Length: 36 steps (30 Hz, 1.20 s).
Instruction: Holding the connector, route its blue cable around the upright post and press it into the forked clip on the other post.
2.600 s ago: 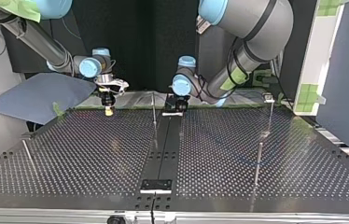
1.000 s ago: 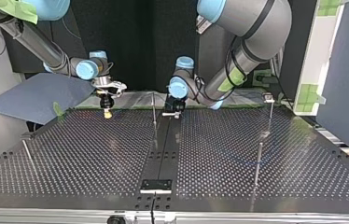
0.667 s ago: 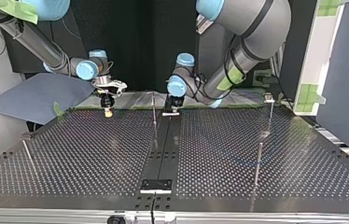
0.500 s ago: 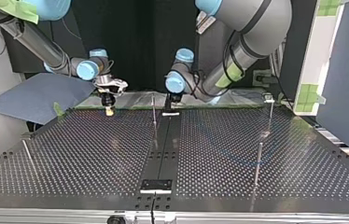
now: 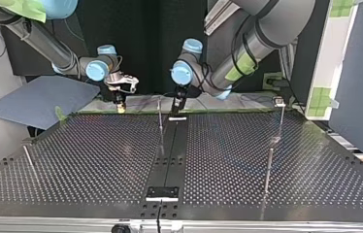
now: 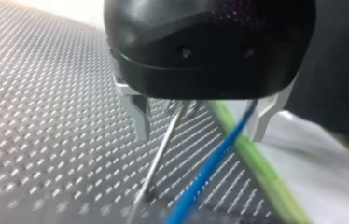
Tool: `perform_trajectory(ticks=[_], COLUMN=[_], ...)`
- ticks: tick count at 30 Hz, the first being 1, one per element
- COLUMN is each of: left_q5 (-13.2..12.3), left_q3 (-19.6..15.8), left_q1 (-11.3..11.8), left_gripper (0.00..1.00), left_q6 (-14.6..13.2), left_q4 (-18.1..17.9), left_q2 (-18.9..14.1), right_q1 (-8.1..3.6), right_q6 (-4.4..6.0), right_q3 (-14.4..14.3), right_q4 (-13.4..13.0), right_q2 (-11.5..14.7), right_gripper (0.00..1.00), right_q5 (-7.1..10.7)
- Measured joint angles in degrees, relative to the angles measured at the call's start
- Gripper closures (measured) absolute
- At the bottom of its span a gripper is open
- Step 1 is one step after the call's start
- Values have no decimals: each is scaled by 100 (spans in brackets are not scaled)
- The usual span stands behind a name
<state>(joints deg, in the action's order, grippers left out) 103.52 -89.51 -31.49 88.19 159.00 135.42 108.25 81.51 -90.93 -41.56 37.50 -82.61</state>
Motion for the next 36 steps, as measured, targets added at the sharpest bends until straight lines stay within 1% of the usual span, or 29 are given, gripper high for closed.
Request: perform_trajectory(ticks=[4, 8, 13, 17, 25, 29, 33, 36], left_q5=[36, 197, 440, 617, 729, 869, 990, 1145], left_q3=[-206, -417, -637, -695, -704, -706, -706, -706], left_q1=[-144, -340, -601, -845, -1302, -1373, -1368, -1361], left_gripper=[0, 0, 0, 0, 0, 0, 0, 0], left_q6=[0, 13, 29, 116, 334, 544, 673, 757], left_q4=[-69, -149, -146, -151, -205, -335, -411, -458], left_q2=[-51, -143, -183, -189, -191, -191, -192, -190], right_q1=[29, 44, 52, 53, 68, 76, 77, 78], right_q6=[-1, 13, 23, 24, 24, 25, 25, 32], right_q3=[-23, -24, -26, -26, -26, -26, -26, -26], right_q4=[-7, -22, -26, -17, -6, -3, -6, -14], right_q2=[0, 0, 0, 0, 0, 0, 0, 0], right_gripper=[100, 100, 100, 100, 100, 100, 100, 100], right_q5=[-27, -34, -36, -37, -31, -29, -25, -16])
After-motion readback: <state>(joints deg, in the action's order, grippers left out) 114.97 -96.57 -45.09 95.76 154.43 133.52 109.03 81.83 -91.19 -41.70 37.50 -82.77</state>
